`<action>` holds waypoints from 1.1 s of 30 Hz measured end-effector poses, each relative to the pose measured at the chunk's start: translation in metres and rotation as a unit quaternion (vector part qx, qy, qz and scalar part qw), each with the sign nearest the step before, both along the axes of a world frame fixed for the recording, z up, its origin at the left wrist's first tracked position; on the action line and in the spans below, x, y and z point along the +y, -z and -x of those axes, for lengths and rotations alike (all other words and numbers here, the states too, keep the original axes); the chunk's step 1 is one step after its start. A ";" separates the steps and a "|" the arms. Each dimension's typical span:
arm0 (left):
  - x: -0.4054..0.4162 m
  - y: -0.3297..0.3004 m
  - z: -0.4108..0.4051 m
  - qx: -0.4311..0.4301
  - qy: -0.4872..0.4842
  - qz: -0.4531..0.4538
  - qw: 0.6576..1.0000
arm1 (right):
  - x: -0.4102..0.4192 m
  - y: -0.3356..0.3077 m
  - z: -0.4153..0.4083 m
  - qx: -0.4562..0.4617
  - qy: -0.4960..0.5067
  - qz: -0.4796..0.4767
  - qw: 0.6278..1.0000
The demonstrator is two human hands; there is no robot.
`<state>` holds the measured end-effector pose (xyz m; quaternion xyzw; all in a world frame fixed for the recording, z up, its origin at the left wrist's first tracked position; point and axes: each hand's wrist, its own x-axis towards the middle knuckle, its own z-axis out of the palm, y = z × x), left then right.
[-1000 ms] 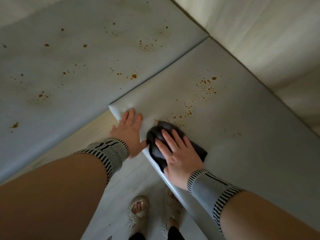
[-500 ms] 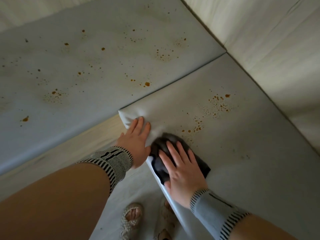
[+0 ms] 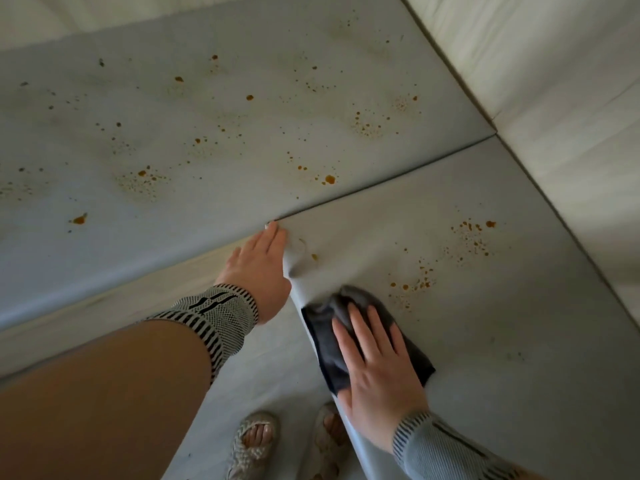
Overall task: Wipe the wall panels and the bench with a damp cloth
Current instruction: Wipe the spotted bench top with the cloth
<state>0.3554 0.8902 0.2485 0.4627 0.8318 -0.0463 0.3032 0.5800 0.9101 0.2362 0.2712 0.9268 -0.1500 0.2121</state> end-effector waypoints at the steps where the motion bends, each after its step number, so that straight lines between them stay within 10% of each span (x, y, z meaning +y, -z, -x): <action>1: 0.002 0.000 0.000 -0.014 -0.008 0.011 1.000 | -0.002 0.002 -0.006 -0.008 -0.002 -0.002 1.000; 12: 0.008 -0.001 0.015 -0.074 -0.174 -0.082 0.979 | 0.067 -0.006 0.149 0.060 0.018 -0.027 0.998; 21: 0.008 0.006 0.019 -0.068 -0.208 -0.126 0.968 | 0.142 -0.015 0.142 -0.009 0.094 -0.103 0.990; 28: 0.013 0.004 0.014 -0.066 -0.220 -0.129 0.965 | 0.099 -0.012 0.164 0.081 -0.080 -0.038 0.993; 33: 0.008 0.011 0.026 -0.078 -0.220 -0.132 0.963 | 0.138 -0.010 0.133 0.012 0.049 -0.077 0.996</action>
